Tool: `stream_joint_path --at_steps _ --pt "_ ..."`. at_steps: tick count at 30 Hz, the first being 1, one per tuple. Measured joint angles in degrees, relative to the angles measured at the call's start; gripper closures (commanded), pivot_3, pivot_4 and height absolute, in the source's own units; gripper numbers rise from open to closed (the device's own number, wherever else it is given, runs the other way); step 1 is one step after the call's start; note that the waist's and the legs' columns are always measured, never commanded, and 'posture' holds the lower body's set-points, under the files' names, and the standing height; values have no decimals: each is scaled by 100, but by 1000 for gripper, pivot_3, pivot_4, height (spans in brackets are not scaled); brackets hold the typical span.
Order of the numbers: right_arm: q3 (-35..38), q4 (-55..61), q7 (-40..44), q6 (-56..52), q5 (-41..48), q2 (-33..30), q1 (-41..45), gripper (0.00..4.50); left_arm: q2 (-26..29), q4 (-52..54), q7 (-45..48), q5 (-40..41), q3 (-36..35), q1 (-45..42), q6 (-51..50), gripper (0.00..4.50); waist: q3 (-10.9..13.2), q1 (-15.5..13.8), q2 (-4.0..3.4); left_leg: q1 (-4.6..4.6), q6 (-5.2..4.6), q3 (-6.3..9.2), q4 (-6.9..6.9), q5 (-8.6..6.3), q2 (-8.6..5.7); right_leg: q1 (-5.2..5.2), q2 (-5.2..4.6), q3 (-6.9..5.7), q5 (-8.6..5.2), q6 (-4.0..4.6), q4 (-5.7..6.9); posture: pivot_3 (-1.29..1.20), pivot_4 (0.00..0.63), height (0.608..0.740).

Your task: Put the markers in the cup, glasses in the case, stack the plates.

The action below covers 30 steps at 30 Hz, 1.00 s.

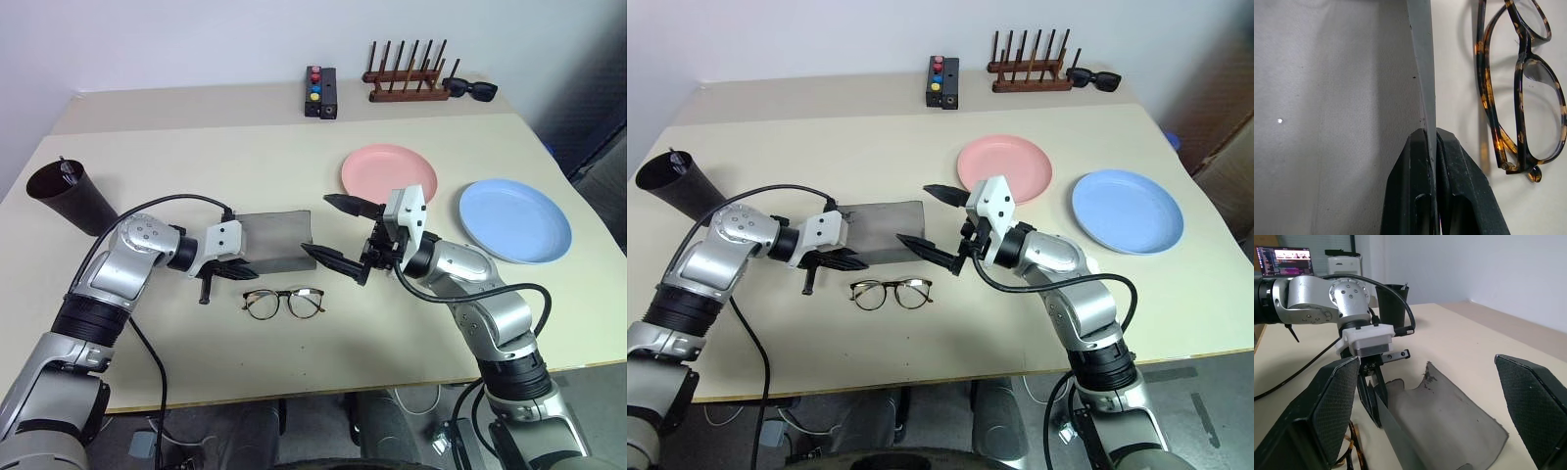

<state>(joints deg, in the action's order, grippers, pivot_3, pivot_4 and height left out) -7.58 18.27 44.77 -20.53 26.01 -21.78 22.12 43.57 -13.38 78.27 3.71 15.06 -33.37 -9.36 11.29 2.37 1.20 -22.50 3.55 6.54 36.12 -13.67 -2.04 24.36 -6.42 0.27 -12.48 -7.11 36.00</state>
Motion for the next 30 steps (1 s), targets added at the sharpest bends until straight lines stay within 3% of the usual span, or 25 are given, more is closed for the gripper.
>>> stream_joint_path --at_steps 8,11,13,19,27,30 --pt "0 0 21 0 0 -3 -1 0 74 114 45 124 -120 2 -88 4411 0 1 0 0 0 0 0 0 0 0 0 0 0 0 0 0 150 734" --pt "-1 0 38 0 0 -2 -1 0 112 179 41 156 -128 55 -146 3562 0 3 0 0 0 0 0 0 0 0 0 0 0 0 0 0 150 734" --pt "-1 0 42 0 0 0 -1 0 110 221 9 155 -125 136 -144 2631 0 2 0 0 0 0 0 0 0 0 0 0 0 0 0 0 150 734" --pt "-2 0 53 0 0 0 -11 0 111 248 -73 233 -146 146 -226 2631 0 0 0 0 0 0 0 0 0 0 0 0 0 0 0 0 150 734" --pt "-1 0 56 0 -1 -13 -87 0 195 368 -100 678 -677 -235 -441 2631 0 -1 0 0 0 0 0 0 0 0 0 0 0 0 0 0 150 734" --pt "10 0 65 0 0 -57 -99 0 265 693 -51 862 -776 -287 -622 1798 0 7 0 0 0 0 0 0 0 0 0 0 0 0 0 0 150 734"
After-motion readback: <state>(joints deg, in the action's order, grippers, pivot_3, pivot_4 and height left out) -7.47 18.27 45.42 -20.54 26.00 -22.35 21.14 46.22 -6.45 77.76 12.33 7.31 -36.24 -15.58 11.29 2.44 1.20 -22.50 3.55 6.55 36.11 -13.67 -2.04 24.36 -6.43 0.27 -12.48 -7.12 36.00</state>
